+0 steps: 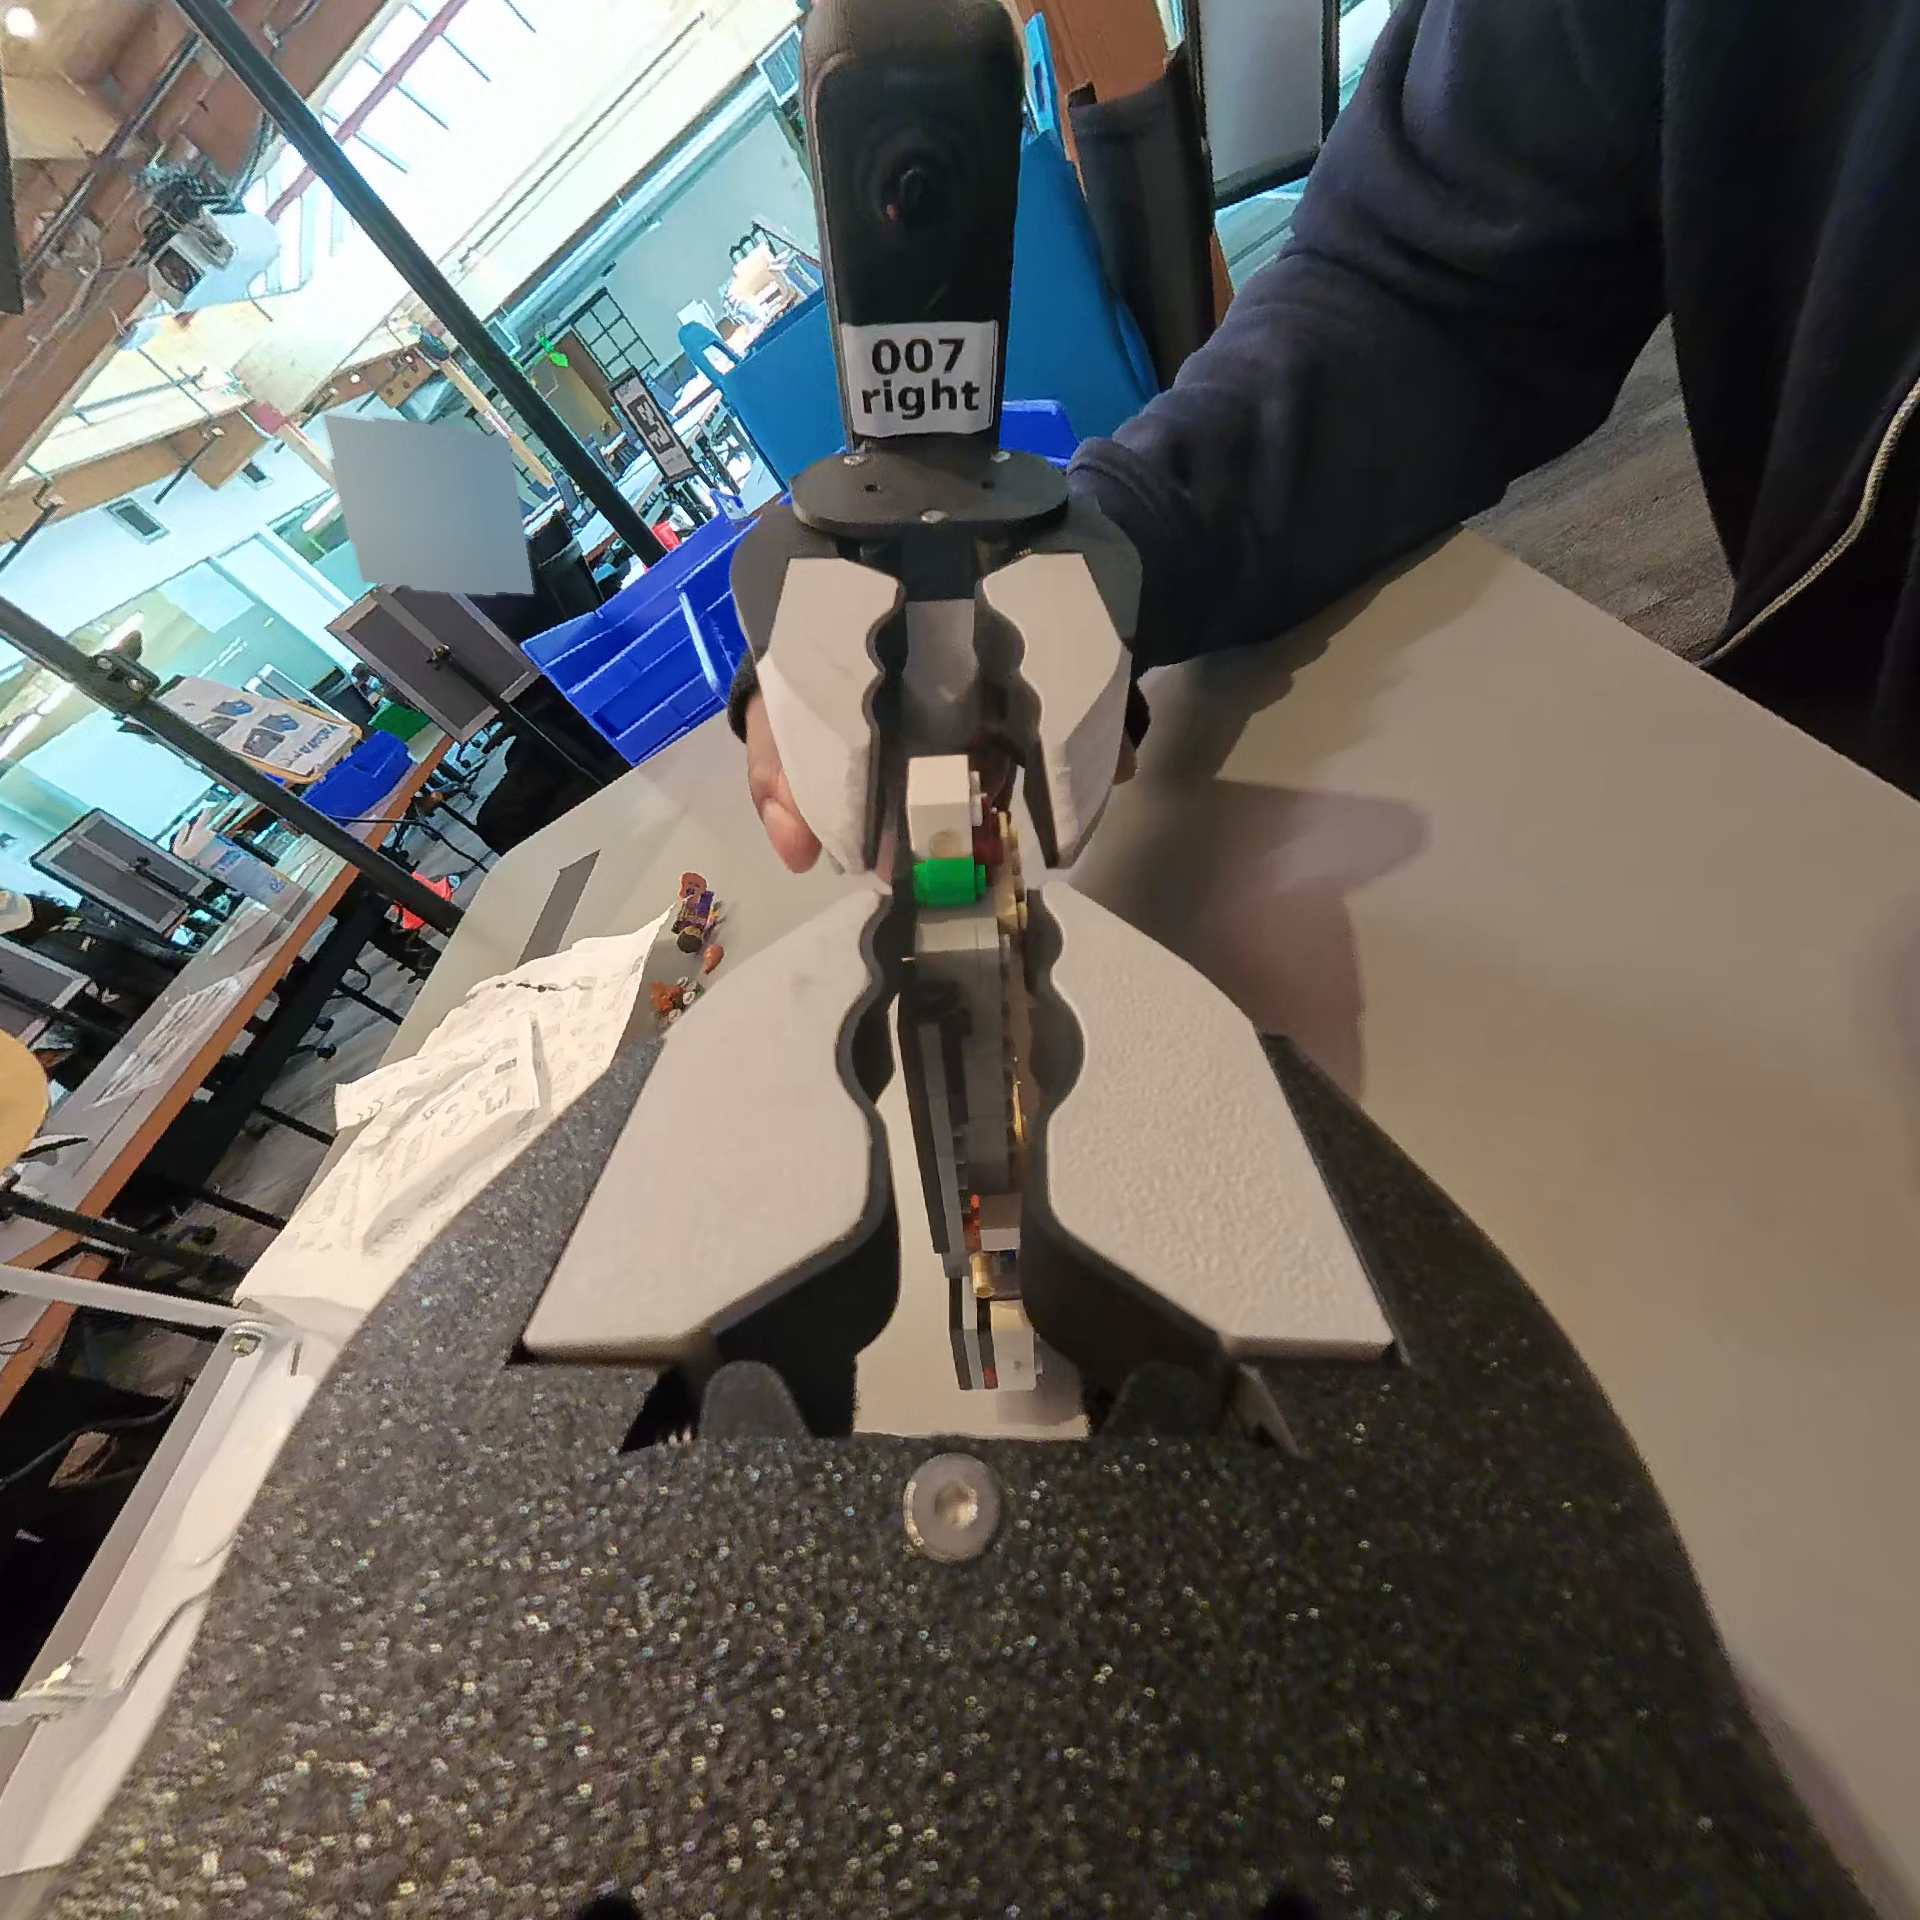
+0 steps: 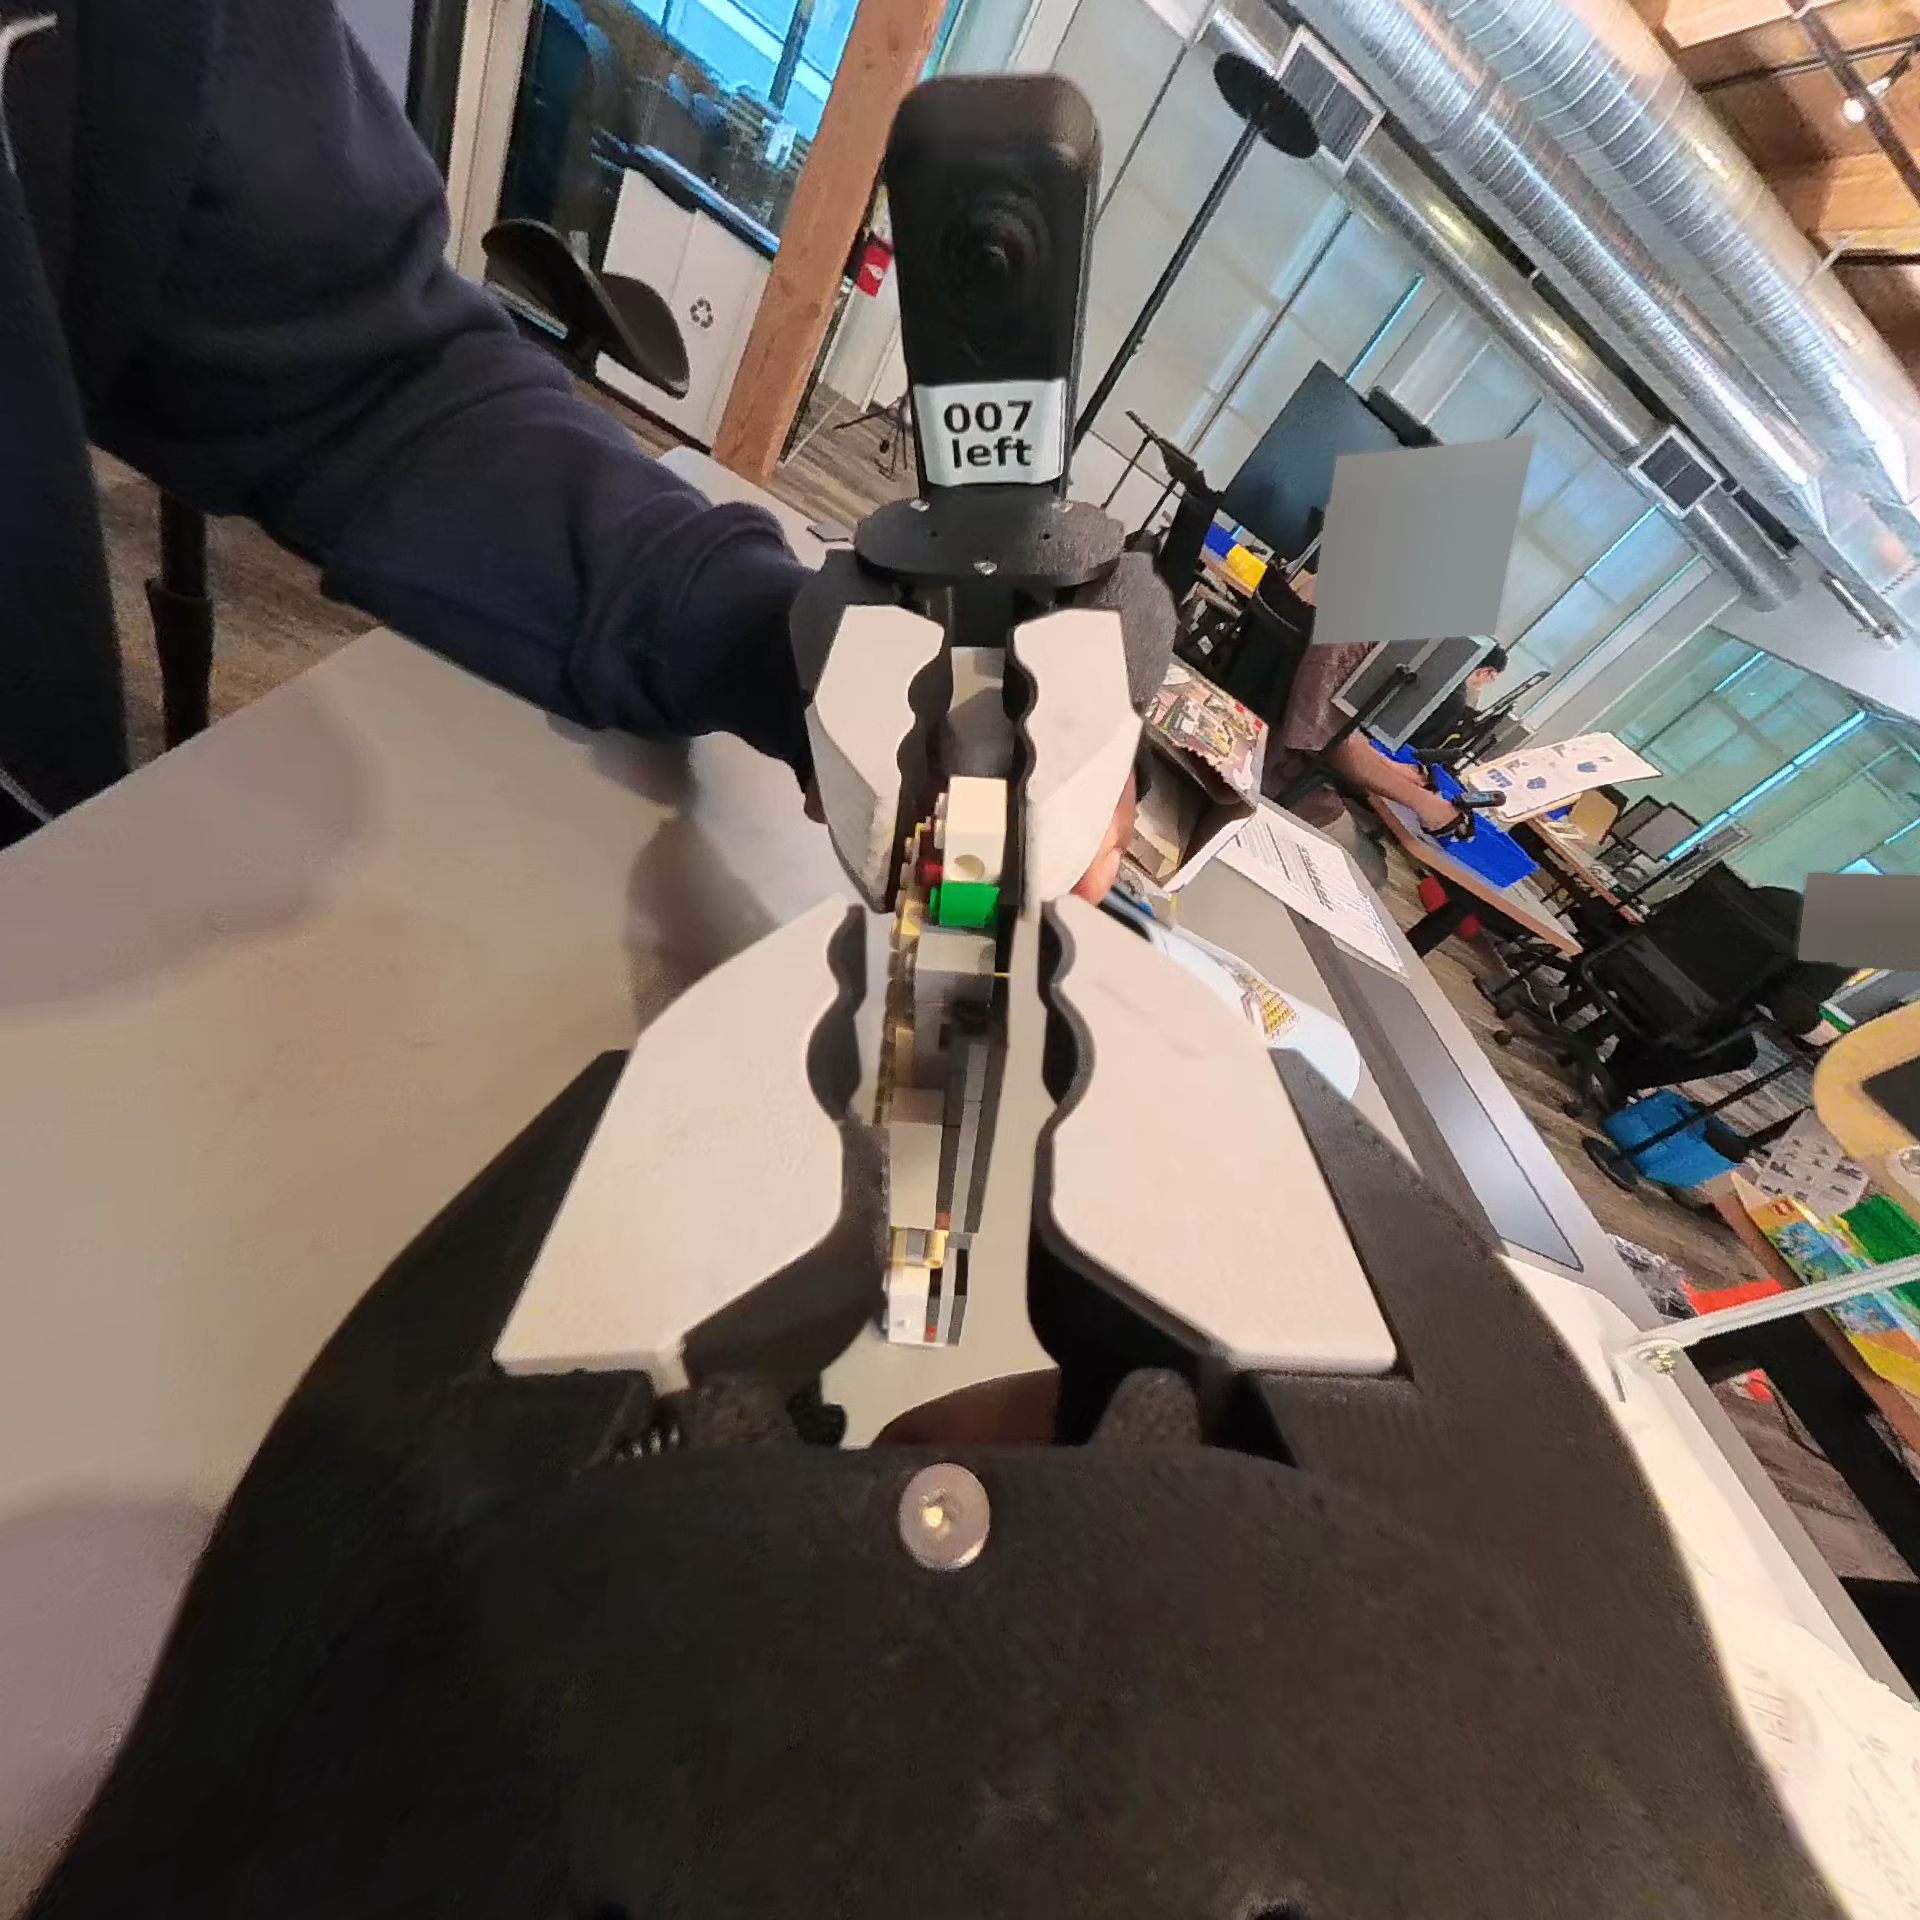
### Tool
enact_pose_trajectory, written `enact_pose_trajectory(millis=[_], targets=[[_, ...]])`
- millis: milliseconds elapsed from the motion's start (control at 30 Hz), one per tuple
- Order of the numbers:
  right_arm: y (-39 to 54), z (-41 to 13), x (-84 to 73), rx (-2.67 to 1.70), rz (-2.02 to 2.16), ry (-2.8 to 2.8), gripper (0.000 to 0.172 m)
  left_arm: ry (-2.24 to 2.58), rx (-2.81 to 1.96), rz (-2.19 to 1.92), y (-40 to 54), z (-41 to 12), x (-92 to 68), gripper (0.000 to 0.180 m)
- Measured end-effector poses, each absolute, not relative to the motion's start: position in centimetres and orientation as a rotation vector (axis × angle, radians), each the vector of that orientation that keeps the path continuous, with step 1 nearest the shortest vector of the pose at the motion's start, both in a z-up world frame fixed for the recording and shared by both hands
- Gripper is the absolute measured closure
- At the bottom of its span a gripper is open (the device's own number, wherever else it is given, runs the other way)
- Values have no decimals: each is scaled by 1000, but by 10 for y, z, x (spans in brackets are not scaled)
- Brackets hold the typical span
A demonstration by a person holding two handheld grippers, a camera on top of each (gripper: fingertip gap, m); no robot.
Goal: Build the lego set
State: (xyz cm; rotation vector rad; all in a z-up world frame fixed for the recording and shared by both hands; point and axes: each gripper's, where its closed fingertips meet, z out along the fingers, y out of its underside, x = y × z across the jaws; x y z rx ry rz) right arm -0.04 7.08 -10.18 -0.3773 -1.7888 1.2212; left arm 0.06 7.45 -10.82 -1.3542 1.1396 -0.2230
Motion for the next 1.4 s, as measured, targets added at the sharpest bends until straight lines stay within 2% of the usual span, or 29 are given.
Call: enact_pose_trajectory(millis=[367,700,900,1400], targets=[[72,-105,-3,-381,1198,-1801,149,1133,-1359,-219,76,-108,3,158],[76,-97,-7,-458,1229,-1765,148,1054,-1366,-270,80,-99,-1,158],[85,-94,-11,-523,1239,-1724,140,987,-1363,-307,82,-92,-9,158],[77,-97,-8,-501,1278,-1757,145,1013,-1310,-352,75,-91,-4,158]])
